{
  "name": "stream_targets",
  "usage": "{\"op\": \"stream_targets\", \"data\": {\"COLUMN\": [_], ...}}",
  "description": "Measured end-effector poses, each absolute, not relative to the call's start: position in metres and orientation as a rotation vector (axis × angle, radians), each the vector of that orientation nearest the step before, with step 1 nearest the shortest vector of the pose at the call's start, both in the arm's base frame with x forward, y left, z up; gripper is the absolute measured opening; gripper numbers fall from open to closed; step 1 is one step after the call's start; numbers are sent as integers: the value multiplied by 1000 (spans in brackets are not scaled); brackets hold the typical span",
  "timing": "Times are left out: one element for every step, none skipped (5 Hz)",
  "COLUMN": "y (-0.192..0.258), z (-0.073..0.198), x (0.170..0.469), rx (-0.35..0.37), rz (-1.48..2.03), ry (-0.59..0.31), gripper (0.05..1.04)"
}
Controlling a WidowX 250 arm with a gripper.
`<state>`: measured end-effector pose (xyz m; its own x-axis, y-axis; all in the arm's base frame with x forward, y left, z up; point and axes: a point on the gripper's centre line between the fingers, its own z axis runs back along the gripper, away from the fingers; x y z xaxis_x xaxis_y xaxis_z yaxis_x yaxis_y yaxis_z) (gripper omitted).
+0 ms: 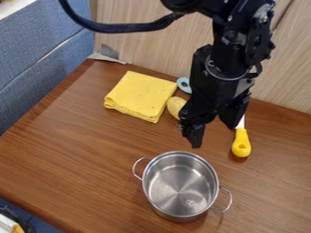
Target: Move the yellow knife to the left side of the table
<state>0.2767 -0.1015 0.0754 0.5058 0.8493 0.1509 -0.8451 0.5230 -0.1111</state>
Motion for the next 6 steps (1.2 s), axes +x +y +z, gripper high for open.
{"op": "stream_targets", "data": {"y": [-102, -114, -122, -128, -135, -139], "z": [68, 64, 52, 42, 29, 13], "x": [275, 286, 298, 315, 328, 335], "rx": [-6, -33, -42, -33, 2, 28], "rz": [1017, 913, 824, 753, 664, 603], "ry": [-176, -144, -100, -85, -84, -71], "gripper": [1001, 1001, 1001, 1001, 1001, 1001]}}
